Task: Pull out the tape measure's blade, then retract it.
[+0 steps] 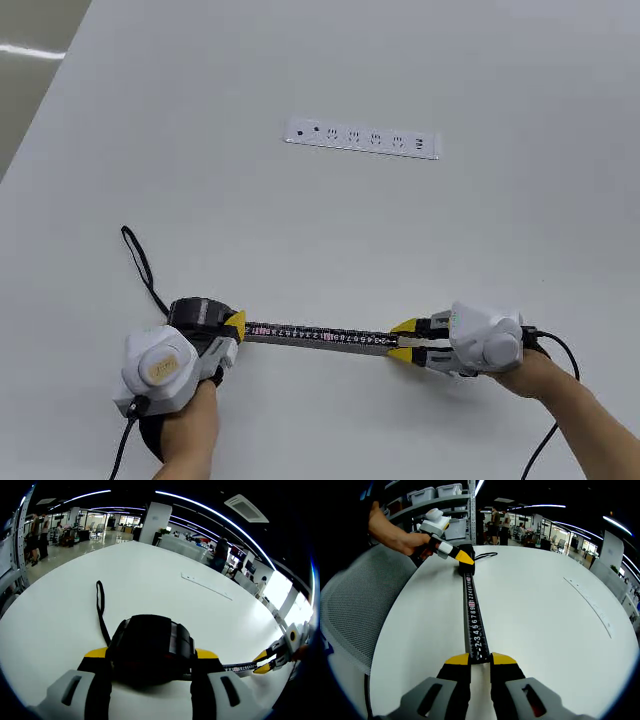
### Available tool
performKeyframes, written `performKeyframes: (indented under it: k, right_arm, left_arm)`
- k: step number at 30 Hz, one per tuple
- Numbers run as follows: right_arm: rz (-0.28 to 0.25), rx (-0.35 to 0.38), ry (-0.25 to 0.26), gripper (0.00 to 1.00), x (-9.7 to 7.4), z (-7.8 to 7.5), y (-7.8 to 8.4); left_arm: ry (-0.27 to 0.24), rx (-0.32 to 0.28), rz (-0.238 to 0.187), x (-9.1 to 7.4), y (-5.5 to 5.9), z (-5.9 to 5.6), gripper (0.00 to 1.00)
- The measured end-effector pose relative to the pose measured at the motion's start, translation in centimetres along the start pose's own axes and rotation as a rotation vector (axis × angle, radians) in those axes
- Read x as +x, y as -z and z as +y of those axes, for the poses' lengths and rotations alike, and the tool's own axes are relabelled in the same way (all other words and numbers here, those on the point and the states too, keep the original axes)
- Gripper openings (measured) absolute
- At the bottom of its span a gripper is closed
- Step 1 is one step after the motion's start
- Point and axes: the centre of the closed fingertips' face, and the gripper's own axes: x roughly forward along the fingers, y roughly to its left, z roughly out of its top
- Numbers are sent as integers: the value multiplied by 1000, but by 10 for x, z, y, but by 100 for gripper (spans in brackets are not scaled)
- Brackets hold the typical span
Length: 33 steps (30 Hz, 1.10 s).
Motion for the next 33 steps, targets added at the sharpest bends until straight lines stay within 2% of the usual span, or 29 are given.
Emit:
performKeyframes:
  k: [11,33]
  right_arm:
    - [-3,-8,-2,12,2,1,-3]
    - [-9,-20,-11,12,6,-1,-12]
  left_arm:
    - [-3,28,-5,0,0,-2,61]
    - [2,23,-4,1,0,0,61]
